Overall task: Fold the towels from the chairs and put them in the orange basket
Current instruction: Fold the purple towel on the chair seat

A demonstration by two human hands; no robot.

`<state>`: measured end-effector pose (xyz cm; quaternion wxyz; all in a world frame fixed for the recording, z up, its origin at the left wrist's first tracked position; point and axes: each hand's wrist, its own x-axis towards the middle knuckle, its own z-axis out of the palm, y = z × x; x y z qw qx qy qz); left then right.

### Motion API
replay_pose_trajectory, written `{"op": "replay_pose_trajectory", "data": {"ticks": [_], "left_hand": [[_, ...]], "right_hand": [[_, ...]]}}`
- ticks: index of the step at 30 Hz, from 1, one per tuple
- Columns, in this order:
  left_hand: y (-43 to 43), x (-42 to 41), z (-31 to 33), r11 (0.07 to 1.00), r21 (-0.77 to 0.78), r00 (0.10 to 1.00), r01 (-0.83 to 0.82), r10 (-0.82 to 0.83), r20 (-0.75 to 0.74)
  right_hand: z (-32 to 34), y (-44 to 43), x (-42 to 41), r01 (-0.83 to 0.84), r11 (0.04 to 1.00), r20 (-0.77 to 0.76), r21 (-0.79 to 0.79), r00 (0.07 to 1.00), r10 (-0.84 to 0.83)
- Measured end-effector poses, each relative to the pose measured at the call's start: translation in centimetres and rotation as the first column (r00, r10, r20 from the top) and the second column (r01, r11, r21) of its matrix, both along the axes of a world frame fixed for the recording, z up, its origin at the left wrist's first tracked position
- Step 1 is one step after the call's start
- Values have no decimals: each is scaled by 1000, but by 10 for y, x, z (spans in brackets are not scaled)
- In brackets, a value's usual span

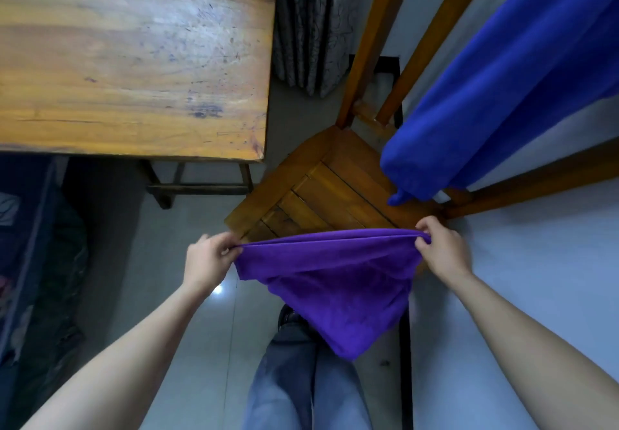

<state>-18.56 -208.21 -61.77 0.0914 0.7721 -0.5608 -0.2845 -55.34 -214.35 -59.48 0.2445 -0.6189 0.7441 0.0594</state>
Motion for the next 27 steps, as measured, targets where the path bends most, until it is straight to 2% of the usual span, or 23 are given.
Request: {"op": "replay_pose_trajectory", "data": {"ticks": [4, 6, 9, 12, 14, 16, 17, 18, 22, 27], "left_hand": [[15, -1, 59, 997, -78, 1000, 8, -10, -14], [21, 1, 90, 990, -111, 997, 82, -81, 12], [26, 4, 139, 971, -155, 983, 184, -181, 31], [32, 10, 199, 966, -212, 979, 149, -174, -104], [37, 17, 241, 981, -192, 929, 30, -98, -358], [40, 23, 277, 992, -107, 783, -63, -17, -621], [40, 25, 288, 993, -88, 735, -75, -5, -678], [39, 25, 297, 991, -103, 730, -82, -11, -683], [26, 17, 321, 957, -221, 765, -186, 0, -644], [8, 20, 336, 951, -260, 789, -166, -30, -614]], "right_hand": [[57, 10, -14, -243, 970, -30, 20, 969, 243], [88, 15, -24, -315, 949, -37, 36, 948, 316], [139, 18, -32, -279, 959, 52, 43, 960, 276], [199, 18, -37, -173, 984, 299, 45, 942, 152], [237, 20, -42, -79, 994, 511, 72, 859, 31], [264, 22, -48, 34, 992, 715, 126, 690, -114], [271, 22, -49, 75, 983, 785, 169, 592, -180], [278, 22, -49, 99, 976, 820, 196, 530, -218], [291, 15, -44, 199, 968, 886, 155, 406, -226], [309, 2, -33, 299, 954, 935, 24, 330, -127]]}}
